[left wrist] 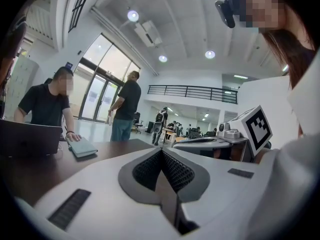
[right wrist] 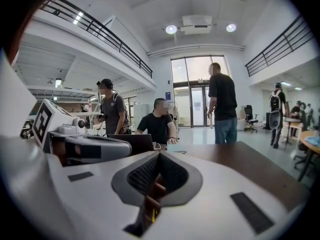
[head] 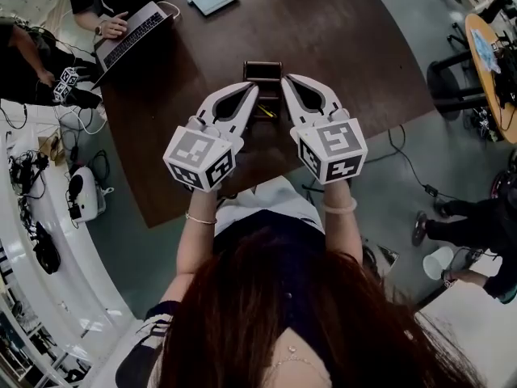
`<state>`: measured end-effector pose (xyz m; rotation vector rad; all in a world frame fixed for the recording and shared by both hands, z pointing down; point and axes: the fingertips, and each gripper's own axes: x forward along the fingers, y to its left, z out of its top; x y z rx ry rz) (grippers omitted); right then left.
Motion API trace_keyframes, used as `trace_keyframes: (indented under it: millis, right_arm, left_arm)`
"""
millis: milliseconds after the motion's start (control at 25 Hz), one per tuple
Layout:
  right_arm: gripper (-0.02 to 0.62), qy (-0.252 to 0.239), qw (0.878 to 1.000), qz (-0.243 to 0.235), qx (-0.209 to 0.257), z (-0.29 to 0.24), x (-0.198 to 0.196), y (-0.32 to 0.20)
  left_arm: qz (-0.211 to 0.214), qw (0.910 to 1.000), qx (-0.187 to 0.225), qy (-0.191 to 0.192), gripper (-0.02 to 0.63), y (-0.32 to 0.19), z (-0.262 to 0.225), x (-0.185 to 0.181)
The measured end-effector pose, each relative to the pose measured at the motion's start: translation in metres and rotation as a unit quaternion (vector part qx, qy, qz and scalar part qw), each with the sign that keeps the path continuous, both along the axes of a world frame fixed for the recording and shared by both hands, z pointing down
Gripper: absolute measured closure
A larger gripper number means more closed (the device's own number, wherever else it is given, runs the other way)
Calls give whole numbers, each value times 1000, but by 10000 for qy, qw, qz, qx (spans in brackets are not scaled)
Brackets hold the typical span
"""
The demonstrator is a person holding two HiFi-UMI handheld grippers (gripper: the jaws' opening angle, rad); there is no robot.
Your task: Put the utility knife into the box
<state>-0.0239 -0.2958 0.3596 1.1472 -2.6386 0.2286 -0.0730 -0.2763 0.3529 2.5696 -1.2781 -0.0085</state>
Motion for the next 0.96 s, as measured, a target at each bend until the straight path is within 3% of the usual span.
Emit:
trace_keyframes:
  millis: [960]
  right_arm:
    - [580,-87,9999,67,45,-16,9,6]
  left_arm:
    - [103,9999,47,24,612,2,-10,10]
